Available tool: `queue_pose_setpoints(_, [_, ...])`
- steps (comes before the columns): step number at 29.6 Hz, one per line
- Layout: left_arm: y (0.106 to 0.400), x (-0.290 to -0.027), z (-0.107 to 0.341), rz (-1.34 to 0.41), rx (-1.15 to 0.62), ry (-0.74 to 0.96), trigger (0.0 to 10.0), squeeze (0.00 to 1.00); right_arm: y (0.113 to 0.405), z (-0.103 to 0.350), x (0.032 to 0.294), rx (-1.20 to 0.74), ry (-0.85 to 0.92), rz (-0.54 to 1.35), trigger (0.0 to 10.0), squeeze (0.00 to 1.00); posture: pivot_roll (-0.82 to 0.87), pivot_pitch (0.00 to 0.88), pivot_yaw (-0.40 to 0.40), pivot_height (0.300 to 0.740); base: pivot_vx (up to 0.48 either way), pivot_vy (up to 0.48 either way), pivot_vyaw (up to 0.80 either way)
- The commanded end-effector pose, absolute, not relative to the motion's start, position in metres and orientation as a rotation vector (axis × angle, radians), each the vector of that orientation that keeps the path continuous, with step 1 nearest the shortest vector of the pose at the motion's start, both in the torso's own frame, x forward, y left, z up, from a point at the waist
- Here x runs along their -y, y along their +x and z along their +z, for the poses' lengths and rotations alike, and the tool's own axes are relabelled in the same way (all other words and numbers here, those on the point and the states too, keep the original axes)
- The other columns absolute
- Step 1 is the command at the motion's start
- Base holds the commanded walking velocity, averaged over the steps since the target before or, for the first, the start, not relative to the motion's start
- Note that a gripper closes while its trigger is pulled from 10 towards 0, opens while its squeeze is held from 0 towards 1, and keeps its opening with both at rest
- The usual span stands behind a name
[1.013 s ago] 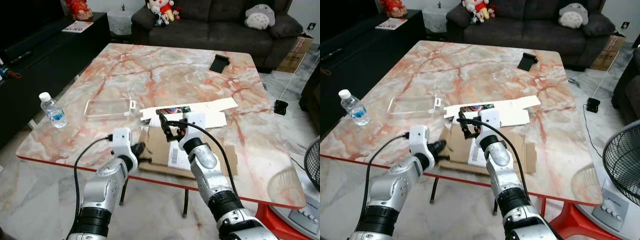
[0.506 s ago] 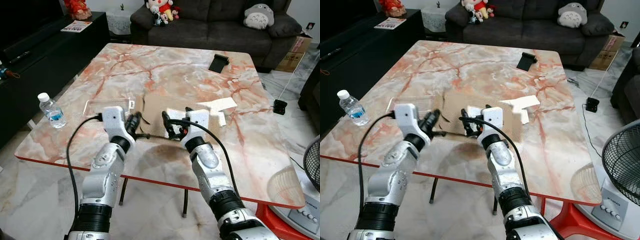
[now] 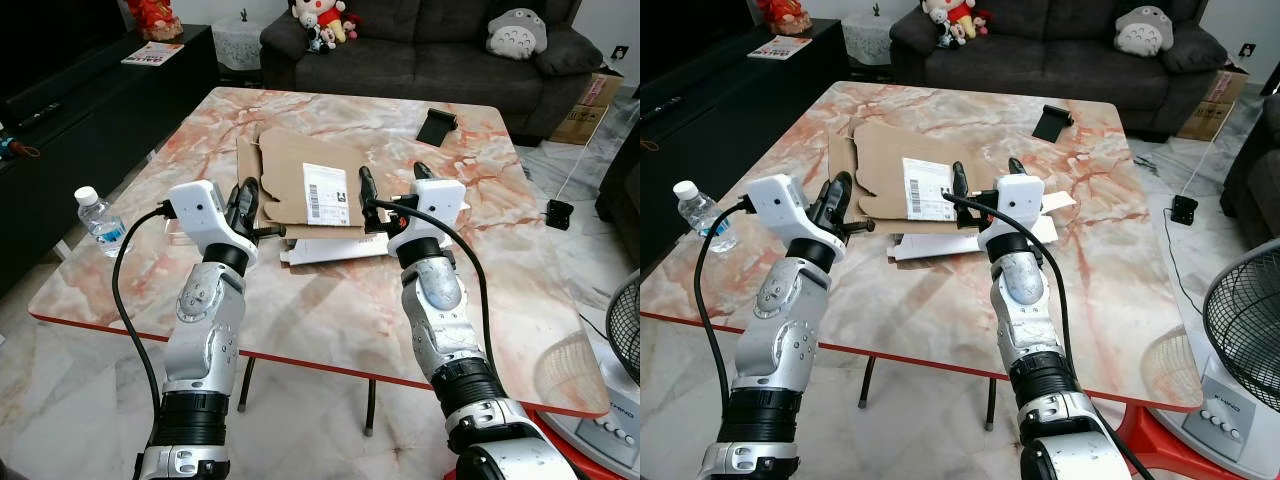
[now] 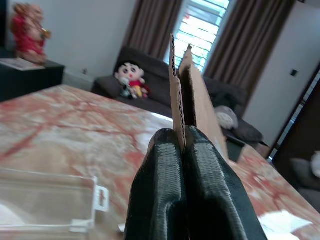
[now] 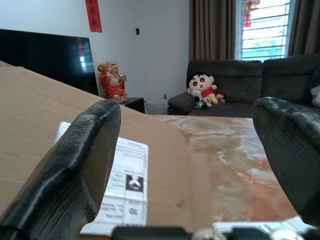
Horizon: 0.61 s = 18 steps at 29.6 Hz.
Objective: Picking trash to rubbish bin
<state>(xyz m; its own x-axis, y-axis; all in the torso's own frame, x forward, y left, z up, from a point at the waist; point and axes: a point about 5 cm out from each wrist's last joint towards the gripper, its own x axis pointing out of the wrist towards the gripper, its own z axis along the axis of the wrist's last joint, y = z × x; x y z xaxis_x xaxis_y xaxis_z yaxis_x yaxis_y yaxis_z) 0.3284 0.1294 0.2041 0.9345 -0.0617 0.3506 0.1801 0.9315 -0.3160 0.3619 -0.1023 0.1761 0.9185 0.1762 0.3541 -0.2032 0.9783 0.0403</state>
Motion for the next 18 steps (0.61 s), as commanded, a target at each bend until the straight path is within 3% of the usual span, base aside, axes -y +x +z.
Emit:
queue_pose_setpoints(1, [0.331, -0.134, 0.209, -0.103, 0.374, -0.32, 10.0, 0.0, 0.362, 0.184, 0.103, 0.392, 0.078, 0.187, 10.0, 0.0, 0.01, 0.032, -0.018, 0.74, 0.0, 0.0, 0.0])
queue_pose_setpoints(2, [0.331, -0.134, 0.209, -0.103, 0.374, -0.32, 10.0, 0.0, 0.362, 0.184, 0.103, 0.392, 0.078, 0.187, 10.0, 0.0, 0.01, 0.032, -0.018, 0.74, 0.0, 0.0, 0.0])
queue_pose_setpoints(3, [0.331, -0.133, 0.209, -0.125, 0.384, -0.337, 0.0, 0.0, 0.362, 0.183, 0.103, 0.39, 0.078, 0.186, 10.0, 0.0, 0.01, 0.032, -0.018, 0.74, 0.0, 0.0, 0.0])
queue_pose_setpoints(12, [0.332, -0.137, 0.202, -0.07, 0.362, -0.314, 0.0, 0.0, 0.361, 0.178, 0.099, 0.369, 0.077, 0.194, 10.0, 0.0, 0.01, 0.031, -0.012, 0.74, 0.0, 0.0, 0.0])
queue_pose_setpoints(13, [0.332, -0.137, 0.201, -0.062, 0.361, -0.307, 6.6, 0.0, 0.361, 0.177, 0.099, 0.366, 0.077, 0.197, 10.0, 0.0, 0.01, 0.031, -0.012, 0.74, 0.0, 0.0, 0.0])
queue_pose_setpoints(14, [0.332, -0.138, 0.199, -0.054, 0.358, -0.287, 10.0, 0.0, 0.36, 0.176, 0.098, 0.363, 0.077, 0.202, 10.0, 0.0, 0.01, 0.031, -0.013, 0.74, 0.0, 0.0, 0.0])
queue_pose_setpoints(18, [0.332, -0.138, 0.197, -0.035, 0.365, -0.211, 10.0, 0.0, 0.358, 0.173, 0.095, 0.357, 0.08, 0.207, 10.0, 0.0, 0.01, 0.027, -0.012, 0.74, 0.0, 0.0, 0.0])
